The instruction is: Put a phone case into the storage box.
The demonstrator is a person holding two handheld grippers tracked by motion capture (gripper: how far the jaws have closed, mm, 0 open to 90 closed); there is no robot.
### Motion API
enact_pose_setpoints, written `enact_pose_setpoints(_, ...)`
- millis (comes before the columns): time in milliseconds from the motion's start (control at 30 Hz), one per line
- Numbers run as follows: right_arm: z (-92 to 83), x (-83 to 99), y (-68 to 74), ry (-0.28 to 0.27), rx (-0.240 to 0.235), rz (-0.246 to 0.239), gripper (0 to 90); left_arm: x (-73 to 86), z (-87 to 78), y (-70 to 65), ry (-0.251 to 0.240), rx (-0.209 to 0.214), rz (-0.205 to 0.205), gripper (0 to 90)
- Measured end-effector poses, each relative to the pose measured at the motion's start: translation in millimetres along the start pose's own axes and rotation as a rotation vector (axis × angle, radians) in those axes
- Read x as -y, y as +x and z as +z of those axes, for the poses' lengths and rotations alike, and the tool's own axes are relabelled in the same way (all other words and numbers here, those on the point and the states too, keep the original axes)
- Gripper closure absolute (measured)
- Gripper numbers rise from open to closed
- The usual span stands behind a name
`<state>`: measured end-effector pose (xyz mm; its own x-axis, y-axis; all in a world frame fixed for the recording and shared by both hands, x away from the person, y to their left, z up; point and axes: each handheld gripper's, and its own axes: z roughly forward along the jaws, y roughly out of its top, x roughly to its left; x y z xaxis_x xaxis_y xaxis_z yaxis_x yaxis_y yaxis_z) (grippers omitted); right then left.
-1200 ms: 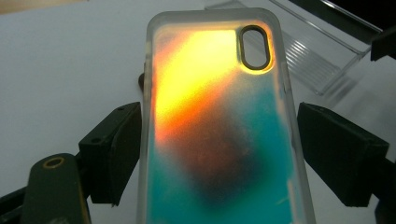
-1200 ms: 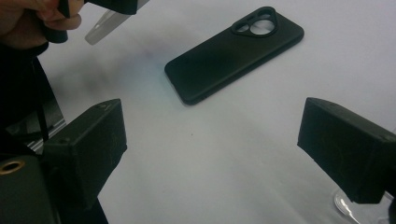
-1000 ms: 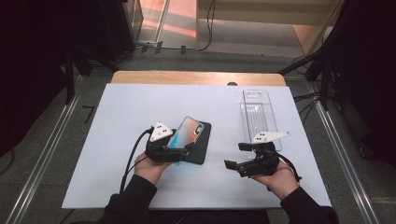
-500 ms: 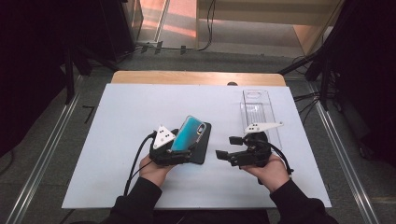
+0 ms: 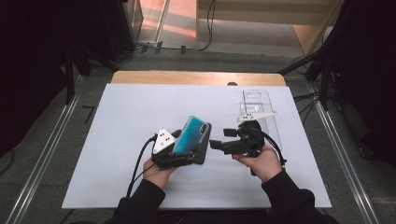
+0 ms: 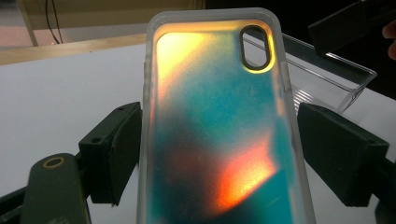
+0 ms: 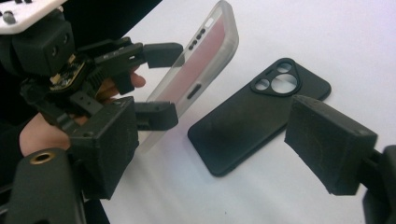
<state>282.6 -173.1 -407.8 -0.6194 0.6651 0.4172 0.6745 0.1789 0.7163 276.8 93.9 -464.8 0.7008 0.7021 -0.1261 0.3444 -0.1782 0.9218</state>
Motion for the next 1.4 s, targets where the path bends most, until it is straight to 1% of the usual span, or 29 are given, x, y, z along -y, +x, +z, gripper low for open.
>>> enact_pose_setpoints(300, 9.7, -12.4, -4.0, 0.002, -0.010, 0.033, 20.7, 4.1, 4.0, -1.7, -0.016, -0.009, 0.002, 16.7)
enact_pose_setpoints(400, 13.8, -16.1, -5.1, 0.004, -0.020, 0.056, 21.7, 5.3, 4.9, -2.3, -0.030, -0.017, 0.003, 16.7)
enact_pose_setpoints(467, 16.9, -18.6, -5.9, 0.004, -0.023, 0.056, 22.2, 5.7, 5.3, -3.6, -0.038, -0.020, 0.005, 16.7)
enact_pose_setpoints(567, 20.9, -22.1, -6.6, 0.013, -0.025, 0.066, 23.4, 5.8, 5.2, -5.1, -0.043, -0.028, 0.019, 16.7)
enact_pose_setpoints(667, 24.4, -24.8, -7.1, 0.016, -0.028, 0.079, 25.3, 5.6, 4.1, -6.8, -0.054, -0.055, 0.036, 16.7)
enact_pose_setpoints(800, 29.3, -27.7, -8.0, 0.013, -0.047, 0.096, 28.3, 5.1, 3.2, -6.5, -0.060, -0.056, 0.032, 16.7)
enact_pose_setpoints(867, 32.2, -29.1, -9.2, 0.015, -0.059, 0.118, 29.8, 4.9, 2.9, -6.6, -0.061, -0.053, 0.028, 16.6)
enact_pose_setpoints(933, 35.5, -30.4, -10.7, 0.021, -0.068, 0.128, 31.7, 4.8, 2.8, -7.1, -0.066, -0.052, 0.025, 16.7)
enact_pose_setpoints(1033, 38.8, -32.1, -12.5, 0.023, -0.077, 0.146, 37.4, 4.6, 2.6, -7.6, -0.064, -0.057, 0.026, 16.7)
enact_pose_setpoints(1133, 41.1, -34.8, -14.4, 0.035, -0.082, 0.181, 42.0, 4.8, 2.9, -8.1, -0.060, -0.055, 0.023, 16.7)
enact_pose_setpoints(1233, 45.1, -37.3, -14.0, 0.049, -0.081, 0.202, 47.1, 4.8, 3.2, -8.8, -0.061, -0.051, 0.017, 16.7)
enact_pose_setpoints(1333, 48.9, -39.0, -13.4, 0.062, -0.091, 0.232, 56.0, 4.9, 3.5, -9.8, -0.054, -0.052, 0.014, 16.6)
enact_pose_setpoints(1400, 50.0, -39.6, -14.3, 0.064, -0.106, 0.250, 66.0, 5.1, 3.5, -10.1, -0.053, -0.050, 0.011, 16.6)
